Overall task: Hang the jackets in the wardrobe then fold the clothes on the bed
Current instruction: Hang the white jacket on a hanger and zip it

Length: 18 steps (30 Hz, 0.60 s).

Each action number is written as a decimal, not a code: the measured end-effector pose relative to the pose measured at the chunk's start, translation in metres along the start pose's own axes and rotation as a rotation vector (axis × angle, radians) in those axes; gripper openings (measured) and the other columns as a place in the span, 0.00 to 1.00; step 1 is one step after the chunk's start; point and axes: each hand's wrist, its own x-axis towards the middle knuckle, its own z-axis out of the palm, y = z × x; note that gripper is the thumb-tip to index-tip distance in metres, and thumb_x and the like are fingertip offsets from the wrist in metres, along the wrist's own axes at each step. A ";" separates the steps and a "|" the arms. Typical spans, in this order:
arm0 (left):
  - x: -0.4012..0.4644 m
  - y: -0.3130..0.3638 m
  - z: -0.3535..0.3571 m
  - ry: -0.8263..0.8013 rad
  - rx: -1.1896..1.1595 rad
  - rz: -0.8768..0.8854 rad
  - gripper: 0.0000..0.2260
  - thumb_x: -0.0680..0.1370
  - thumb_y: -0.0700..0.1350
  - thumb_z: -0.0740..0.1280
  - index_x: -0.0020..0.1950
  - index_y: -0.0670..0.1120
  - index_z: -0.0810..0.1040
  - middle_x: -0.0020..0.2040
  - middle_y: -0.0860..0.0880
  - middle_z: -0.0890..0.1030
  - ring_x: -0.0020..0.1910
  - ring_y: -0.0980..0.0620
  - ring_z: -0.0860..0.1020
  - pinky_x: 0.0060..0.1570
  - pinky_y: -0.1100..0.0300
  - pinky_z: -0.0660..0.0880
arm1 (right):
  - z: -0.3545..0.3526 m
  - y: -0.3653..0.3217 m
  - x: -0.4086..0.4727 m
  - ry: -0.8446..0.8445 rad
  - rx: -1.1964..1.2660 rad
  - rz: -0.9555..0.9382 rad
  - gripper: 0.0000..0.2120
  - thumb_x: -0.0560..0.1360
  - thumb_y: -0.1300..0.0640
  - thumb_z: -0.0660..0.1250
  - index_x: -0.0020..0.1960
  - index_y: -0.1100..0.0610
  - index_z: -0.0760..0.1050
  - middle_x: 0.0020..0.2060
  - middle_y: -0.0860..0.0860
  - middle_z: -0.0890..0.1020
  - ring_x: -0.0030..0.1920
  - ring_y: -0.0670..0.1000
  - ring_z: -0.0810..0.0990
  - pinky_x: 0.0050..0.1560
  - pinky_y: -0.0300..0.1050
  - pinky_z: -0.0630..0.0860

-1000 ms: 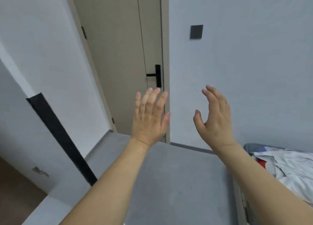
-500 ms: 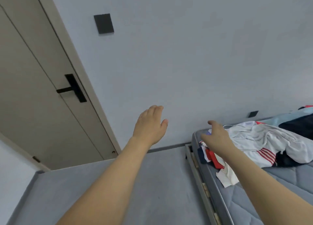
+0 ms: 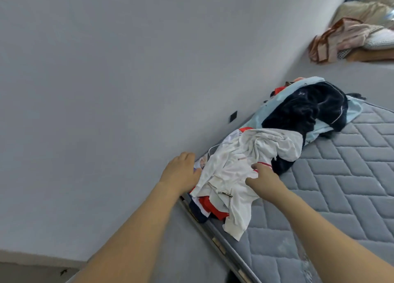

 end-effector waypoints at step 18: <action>0.424 0.059 0.190 -0.577 -0.176 0.158 0.22 0.79 0.47 0.60 0.73 0.48 0.67 0.74 0.49 0.66 0.64 0.51 0.71 0.54 0.60 0.67 | -0.018 0.118 0.373 0.127 0.497 0.530 0.30 0.75 0.57 0.64 0.75 0.56 0.59 0.46 0.51 0.76 0.38 0.48 0.75 0.36 0.41 0.72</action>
